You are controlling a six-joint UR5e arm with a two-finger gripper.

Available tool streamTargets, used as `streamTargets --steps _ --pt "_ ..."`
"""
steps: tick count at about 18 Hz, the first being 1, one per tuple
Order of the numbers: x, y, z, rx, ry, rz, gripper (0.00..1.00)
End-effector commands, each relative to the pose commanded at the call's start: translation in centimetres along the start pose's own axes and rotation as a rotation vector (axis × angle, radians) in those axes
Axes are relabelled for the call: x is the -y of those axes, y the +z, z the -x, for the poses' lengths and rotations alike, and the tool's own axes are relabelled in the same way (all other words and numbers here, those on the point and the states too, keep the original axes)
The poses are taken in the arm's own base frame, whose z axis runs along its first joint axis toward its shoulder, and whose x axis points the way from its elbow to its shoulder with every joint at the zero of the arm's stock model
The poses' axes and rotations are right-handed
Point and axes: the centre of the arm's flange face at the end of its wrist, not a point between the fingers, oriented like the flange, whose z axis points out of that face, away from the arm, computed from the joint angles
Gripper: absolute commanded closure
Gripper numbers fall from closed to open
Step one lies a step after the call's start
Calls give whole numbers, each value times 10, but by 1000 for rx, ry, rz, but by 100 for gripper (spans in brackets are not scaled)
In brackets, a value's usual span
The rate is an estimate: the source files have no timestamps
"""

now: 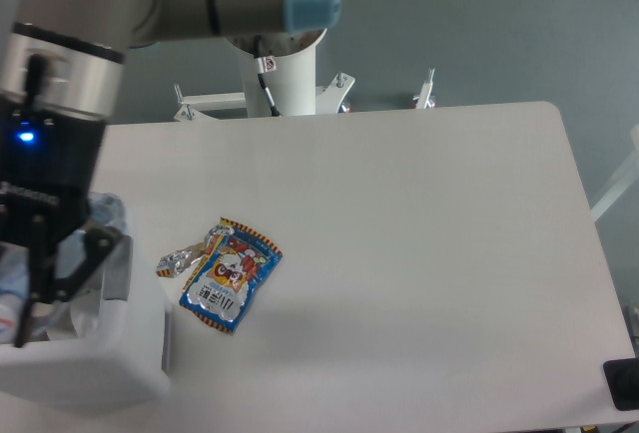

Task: Place the trash in the trash can
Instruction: 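Lower the bottle into the bin and open the gripper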

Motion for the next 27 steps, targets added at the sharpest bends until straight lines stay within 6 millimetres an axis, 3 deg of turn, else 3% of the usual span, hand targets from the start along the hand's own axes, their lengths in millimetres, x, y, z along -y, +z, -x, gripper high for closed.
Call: streamTargets --steps 4,16,18,21,23,25,27 --pt "-17 20 -14 -62 0 42 70" --pt "-28 49 -6 -67 -5 74 63" --pt "-29 52 -5 -67 2 78 53" --pt "-27 54 -4 -66 25 75 18" --pt "-25 50 -3 -64 28 70 5" --pt "-22 44 -1 -58 21 61 0" --pt "-16 28 18 -29 -11 47 0"
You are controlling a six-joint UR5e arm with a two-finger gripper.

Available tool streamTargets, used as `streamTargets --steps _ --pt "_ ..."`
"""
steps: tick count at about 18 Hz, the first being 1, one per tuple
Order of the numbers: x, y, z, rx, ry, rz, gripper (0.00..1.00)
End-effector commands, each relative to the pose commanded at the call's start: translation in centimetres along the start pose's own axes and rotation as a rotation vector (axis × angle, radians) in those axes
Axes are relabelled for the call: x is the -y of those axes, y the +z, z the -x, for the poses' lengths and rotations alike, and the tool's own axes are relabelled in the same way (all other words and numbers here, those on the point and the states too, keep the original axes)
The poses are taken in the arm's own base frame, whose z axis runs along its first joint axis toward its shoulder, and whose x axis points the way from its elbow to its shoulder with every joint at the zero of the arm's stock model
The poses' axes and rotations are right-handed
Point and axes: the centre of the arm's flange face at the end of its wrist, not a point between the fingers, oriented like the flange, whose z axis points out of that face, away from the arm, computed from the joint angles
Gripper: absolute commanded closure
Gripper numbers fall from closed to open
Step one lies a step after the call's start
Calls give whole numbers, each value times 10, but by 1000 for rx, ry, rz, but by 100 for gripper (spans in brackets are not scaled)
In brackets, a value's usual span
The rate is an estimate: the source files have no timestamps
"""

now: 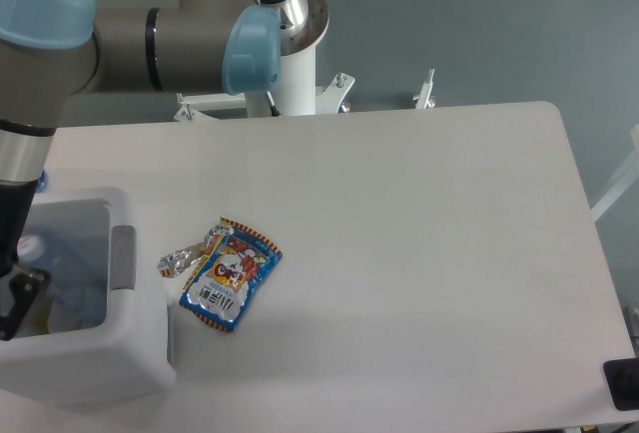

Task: Place the trash in the trash can
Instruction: 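Lower the bottle into the bin and open the gripper, then move the gripper over the colorful snack wrapper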

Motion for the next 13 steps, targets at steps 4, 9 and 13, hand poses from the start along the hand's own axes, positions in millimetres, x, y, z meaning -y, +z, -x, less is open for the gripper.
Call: streamTargets --steps 4,9,13 --pt "-15 -39 74 127 -116 6 0" --pt "-42 -88 160 264 -200 14 0" --pt "-80 -100 202 302 -81 98 0"
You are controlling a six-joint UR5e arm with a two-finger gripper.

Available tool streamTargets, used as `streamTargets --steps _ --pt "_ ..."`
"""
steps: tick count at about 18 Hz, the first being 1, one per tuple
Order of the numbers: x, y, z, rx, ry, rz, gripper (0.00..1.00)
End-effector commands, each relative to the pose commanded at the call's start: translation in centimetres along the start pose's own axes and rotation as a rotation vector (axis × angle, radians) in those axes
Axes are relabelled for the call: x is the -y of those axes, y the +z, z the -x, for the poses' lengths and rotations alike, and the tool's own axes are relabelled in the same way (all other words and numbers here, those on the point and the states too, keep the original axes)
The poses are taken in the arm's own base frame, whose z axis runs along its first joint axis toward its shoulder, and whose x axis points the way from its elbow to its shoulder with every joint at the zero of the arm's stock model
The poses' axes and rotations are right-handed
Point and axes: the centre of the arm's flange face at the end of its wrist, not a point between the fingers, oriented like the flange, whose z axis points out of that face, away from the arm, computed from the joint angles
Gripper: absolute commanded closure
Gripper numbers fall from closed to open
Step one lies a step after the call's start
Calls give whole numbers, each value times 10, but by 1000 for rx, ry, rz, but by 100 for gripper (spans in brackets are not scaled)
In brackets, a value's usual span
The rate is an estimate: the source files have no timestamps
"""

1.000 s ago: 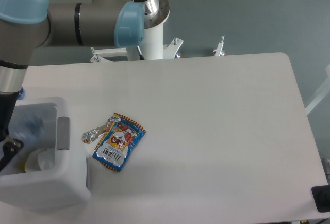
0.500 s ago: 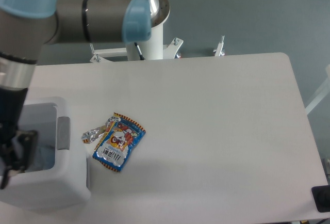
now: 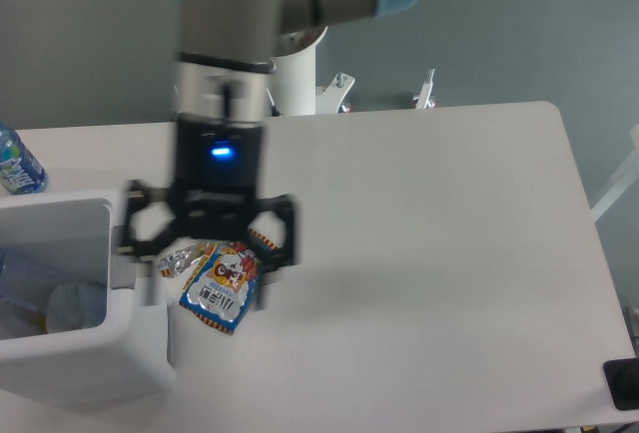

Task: Place the trash in the trash can
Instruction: 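Move the gripper over the colorful snack wrapper, then lower the gripper onto the snack wrapper and pinch it closed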

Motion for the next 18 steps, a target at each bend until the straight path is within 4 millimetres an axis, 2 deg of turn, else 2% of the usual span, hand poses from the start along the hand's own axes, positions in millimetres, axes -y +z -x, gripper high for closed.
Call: streamTargets --steps 2,4,6,8,13,14,16,18 --pt "-26 12 3 -6 131 53 0" --pt "-66 19 18 11 241 131 0" --pt "-110 30 15 15 302 217 0" --pt "-139 37 13 29 311 282 0" --pt "-170 56 11 -55 379 463 0" --pt "-181 68 10 -65 380 493 0" --pt "-191 84 -6 -90 397 512 0" --pt "-207 101 -9 -105 397 539 0"
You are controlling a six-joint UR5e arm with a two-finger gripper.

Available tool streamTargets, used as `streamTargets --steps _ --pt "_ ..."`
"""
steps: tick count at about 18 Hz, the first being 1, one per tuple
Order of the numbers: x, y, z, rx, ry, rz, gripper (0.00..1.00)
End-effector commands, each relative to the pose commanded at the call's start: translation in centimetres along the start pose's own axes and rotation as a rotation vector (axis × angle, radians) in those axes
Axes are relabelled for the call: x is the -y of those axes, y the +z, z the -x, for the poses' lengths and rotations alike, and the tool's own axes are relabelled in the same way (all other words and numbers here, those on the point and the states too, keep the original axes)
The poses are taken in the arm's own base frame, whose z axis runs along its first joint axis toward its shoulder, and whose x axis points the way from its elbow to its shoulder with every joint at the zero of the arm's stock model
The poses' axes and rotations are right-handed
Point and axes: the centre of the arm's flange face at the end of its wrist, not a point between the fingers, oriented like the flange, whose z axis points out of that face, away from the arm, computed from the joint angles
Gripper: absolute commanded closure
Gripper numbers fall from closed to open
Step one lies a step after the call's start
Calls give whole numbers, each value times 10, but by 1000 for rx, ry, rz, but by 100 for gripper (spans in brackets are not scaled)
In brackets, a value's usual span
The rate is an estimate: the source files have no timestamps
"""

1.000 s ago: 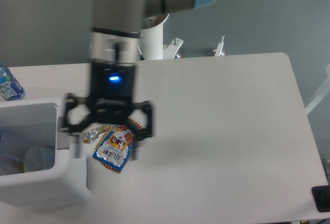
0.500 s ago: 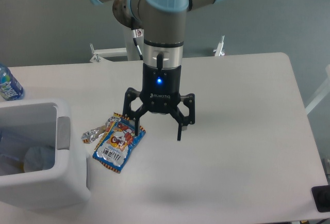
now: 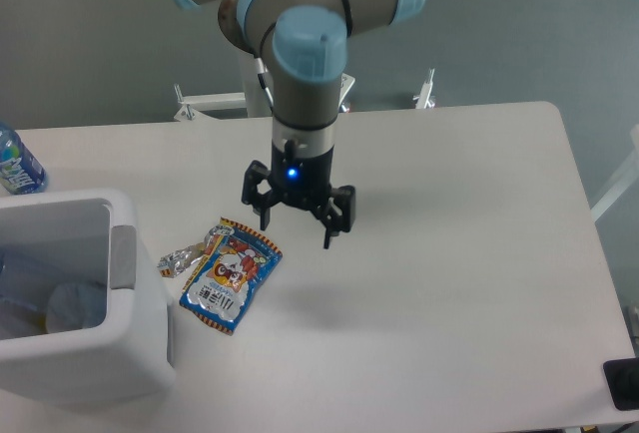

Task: Place the trash in the trash can
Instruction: 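Lower the gripper onto the snack wrapper and pinch it closed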

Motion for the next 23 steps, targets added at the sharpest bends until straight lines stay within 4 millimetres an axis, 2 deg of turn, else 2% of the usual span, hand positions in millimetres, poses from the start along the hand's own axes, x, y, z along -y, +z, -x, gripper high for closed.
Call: streamTargets --steps 2,4,6,9,11,15,23 --pt "-2 22 -4 -16 5 31 0" --pt "9 36 -25 -34 40 49 0" --pt "6 65 -34 -67 49 87 0" --pt "15 83 -52 -56 29 82 0" --pt "16 105 -58 -53 37 113 0" --pt "17 119 -64 -31 23 143 0" --pt "19 128 -60 -10 23 150 0"
